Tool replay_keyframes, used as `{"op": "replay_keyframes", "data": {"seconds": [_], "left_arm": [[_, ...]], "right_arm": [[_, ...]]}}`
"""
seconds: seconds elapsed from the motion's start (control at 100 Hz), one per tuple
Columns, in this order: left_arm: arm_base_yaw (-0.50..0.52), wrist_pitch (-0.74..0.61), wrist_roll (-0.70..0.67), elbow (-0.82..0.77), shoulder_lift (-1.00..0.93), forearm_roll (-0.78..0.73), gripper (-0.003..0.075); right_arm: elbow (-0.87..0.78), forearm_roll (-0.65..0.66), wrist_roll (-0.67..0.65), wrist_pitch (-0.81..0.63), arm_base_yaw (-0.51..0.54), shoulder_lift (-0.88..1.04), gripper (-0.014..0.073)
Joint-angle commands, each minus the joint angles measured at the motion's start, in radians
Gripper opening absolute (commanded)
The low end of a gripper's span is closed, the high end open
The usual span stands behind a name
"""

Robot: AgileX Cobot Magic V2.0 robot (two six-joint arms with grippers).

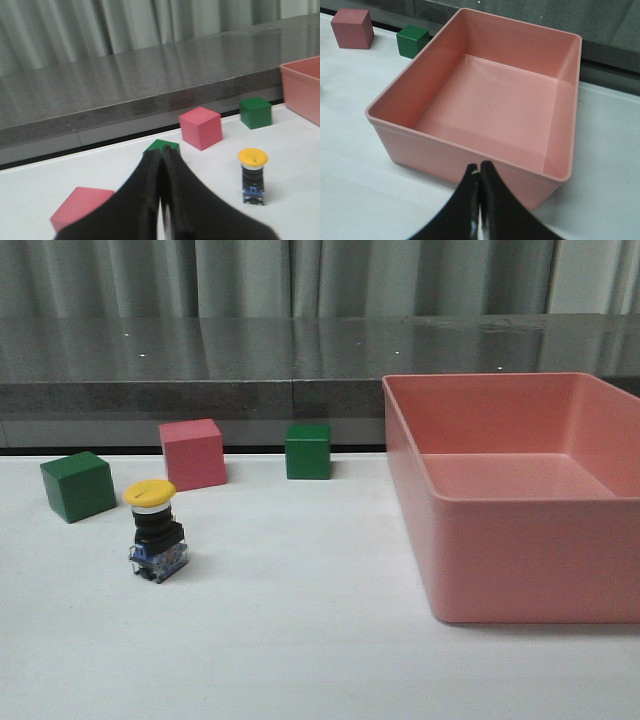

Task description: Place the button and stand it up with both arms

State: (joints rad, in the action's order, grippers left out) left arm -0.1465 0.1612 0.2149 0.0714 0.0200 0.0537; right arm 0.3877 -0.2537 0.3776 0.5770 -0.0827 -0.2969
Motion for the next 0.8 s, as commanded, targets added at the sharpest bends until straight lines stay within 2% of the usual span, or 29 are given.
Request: {"op": "replay_keyframes", "data": {"seconds": [0.0,0.17,0.3,0.32,0.79], "left_arm": [[0.061,-0.096,-0.043,-0.008,-0.041,-0.001,-0.0020],[0.099,-0.118,-0.088,-0.059,-0.056,-0.021,-0.0020],[0.099,-0.225,-0.198,-0.120,-0.056,-0.098,-0.0020],[0.099,-0.207,-0.215,-0.118,-0.056,-0.109,-0.0020],[0.099,-0.206,-0.215,-0.116,-0.056,-0.105,-0.0019]], "right_arm": [[0.028,-0.016,0.001,-0.070,0.007,-0.009,-0.0076],[0.028,-0.016,0.001,-0.068,0.007,-0.009,-0.0076],[0.028,-0.016,0.001,-0.068,0.007,-0.009,-0.0076],[0.028,-0.016,0.001,-0.068,0.007,-0.009,-0.0076],[0.028,-0.016,0.001,-0.068,0.007,-0.009,-0.0076]]}}
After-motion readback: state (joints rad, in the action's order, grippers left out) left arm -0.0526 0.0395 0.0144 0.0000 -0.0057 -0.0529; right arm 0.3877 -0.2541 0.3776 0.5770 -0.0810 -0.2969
